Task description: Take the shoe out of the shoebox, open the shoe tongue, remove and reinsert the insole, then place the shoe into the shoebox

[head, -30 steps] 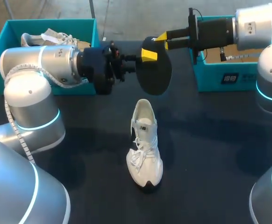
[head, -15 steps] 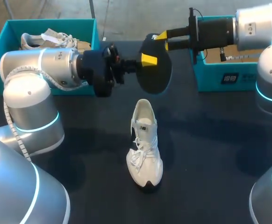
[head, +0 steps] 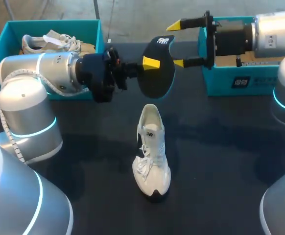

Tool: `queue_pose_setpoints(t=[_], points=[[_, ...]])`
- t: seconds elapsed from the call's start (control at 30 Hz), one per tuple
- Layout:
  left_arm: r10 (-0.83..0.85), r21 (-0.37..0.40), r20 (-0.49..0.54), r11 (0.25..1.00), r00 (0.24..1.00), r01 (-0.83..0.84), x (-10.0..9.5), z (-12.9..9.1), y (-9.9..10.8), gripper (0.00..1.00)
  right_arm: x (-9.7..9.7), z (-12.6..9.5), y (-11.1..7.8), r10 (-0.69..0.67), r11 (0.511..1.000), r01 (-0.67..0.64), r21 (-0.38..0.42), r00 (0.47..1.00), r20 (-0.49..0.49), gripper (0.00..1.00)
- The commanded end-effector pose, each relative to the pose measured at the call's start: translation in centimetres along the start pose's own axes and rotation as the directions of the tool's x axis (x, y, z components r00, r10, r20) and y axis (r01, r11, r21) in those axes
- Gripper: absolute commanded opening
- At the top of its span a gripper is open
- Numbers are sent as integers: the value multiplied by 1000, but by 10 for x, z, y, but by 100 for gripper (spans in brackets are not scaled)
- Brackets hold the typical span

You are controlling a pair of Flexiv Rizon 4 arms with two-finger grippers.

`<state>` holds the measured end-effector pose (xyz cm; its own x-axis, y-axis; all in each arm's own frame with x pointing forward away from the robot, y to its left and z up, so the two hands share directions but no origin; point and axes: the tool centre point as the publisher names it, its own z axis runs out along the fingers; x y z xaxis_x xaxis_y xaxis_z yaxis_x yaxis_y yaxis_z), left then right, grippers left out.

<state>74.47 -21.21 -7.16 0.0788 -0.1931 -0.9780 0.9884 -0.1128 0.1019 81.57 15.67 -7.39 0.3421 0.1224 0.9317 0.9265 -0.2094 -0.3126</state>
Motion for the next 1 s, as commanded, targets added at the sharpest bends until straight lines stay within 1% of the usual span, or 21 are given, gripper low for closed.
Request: queue_pose_setpoints(t=[0.03,0.07,0.13,0.17,0.3,0.43,0.73,0.77,0.8,0.9,1.0], points=[[-3,-12,6,1000,1000,3,-3,-6,-4,0,-4,-13,-5,-141,988,143,50,989,-43,100],[-5,-15,10,1000,1000,6,-4,-6,-4,0,-3,-13,-7,-198,977,201,74,979,-51,100],[-7,-17,11,1000,1000,7,-5,-8,-5,0,-6,-16,-7,-266,964,266,27,964,8,100],[-7,-19,9,1000,1000,7,-5,-8,-5,0,-8,-17,-6,-258,966,257,14,966,33,100],[-5,-29,0,1000,1000,5,-6,-12,-4,0,-8,-17,-6,-258,966,257,14,966,33,100],[8,-28,-44,1000,999,-10,-5,-16,-3,0,-8,-17,-6,-258,966,257,14,966,33,100],[-6,-32,-44,999,999,5,-7,-23,-2,0,-8,-17,-6,-258,966,257,14,966,33,100],[-6,-30,-46,1000,999,5,-7,-23,-2,0,-11,-19,-6,-260,966,259,19,966,11,100],[-5,-29,-47,1000,999,4,-8,-24,-2,0,-14,-23,-6,-278,961,278,8,960,-23,100],[-4,-28,-51,1000,999,2,-9,-24,-3,0,-20,-35,-7,-330,944,330,-7,943,-41,100],[-5,-26,-55,1000,998,4,-10,-25,-4,0,-24,-47,-9,-368,930,369,-2,929,-38,100]])
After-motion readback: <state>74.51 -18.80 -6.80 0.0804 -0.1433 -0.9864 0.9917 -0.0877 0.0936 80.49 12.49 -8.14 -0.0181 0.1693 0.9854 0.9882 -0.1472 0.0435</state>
